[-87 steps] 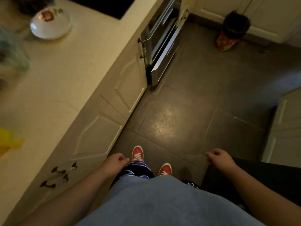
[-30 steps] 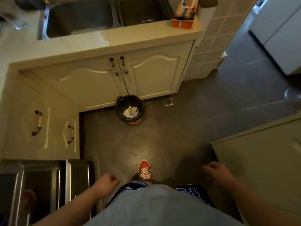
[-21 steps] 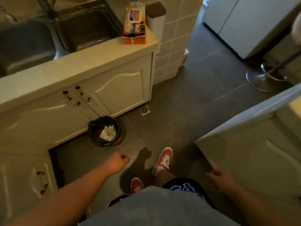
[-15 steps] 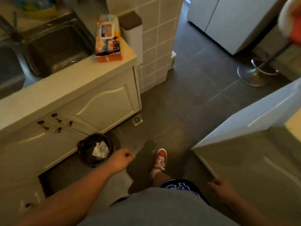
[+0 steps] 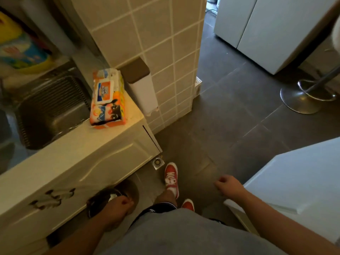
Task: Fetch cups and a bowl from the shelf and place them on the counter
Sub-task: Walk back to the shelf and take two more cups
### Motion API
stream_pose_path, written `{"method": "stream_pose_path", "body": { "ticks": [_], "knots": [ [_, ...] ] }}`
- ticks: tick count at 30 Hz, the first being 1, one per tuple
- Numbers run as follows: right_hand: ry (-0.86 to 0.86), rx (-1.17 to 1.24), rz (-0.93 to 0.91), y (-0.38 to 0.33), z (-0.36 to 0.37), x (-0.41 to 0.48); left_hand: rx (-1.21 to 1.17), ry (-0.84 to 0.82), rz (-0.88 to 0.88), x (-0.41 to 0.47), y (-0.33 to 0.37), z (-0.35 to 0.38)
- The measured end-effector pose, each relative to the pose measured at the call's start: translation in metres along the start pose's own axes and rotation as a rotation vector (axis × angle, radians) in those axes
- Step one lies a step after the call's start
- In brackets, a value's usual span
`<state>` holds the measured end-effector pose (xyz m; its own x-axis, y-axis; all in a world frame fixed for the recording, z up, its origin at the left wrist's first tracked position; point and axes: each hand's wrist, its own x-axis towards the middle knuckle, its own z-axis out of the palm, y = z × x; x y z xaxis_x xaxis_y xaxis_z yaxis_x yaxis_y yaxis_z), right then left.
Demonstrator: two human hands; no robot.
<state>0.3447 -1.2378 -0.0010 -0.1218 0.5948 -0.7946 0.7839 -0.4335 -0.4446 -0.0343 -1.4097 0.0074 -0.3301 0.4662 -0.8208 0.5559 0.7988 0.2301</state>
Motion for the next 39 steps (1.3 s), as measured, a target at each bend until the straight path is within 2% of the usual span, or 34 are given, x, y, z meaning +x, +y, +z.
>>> {"method": "stream_pose_path", "body": {
  "ticks": [4, 9, 17, 22, 25, 30, 39],
  "knots": [
    [0.013, 0.039, -0.009, -0.039, -0.043, 0.042, 0.042, -0.031, -0.019, 0.057, 0.039, -0.029],
    [0.111, 0.121, 0.117, -0.040, -0.106, 0.069, 0.070, -0.038, 0.117, 0.114, 0.154, -0.065],
    [0.325, 0.346, 0.383, 0.022, -0.185, 0.056, 0.238, -0.226, 0.361, 0.157, 0.385, -0.069],
    [0.301, 0.421, 0.520, 0.071, -0.224, 0.076, 0.270, -0.295, 0.442, 0.177, 0.517, -0.052],
    [0.278, 0.442, 0.564, 0.091, -0.264, 0.103, 0.294, -0.278, 0.447, 0.188, 0.579, -0.040],
    [0.241, 0.370, 0.496, 0.080, -0.358, 0.152, 0.339, -0.205, 0.386, 0.197, 0.639, -0.042],
    [0.155, 0.189, 0.210, -0.031, -0.520, 0.277, 0.199, -0.174, 0.154, 0.236, 0.667, -0.091]
  ]
}}
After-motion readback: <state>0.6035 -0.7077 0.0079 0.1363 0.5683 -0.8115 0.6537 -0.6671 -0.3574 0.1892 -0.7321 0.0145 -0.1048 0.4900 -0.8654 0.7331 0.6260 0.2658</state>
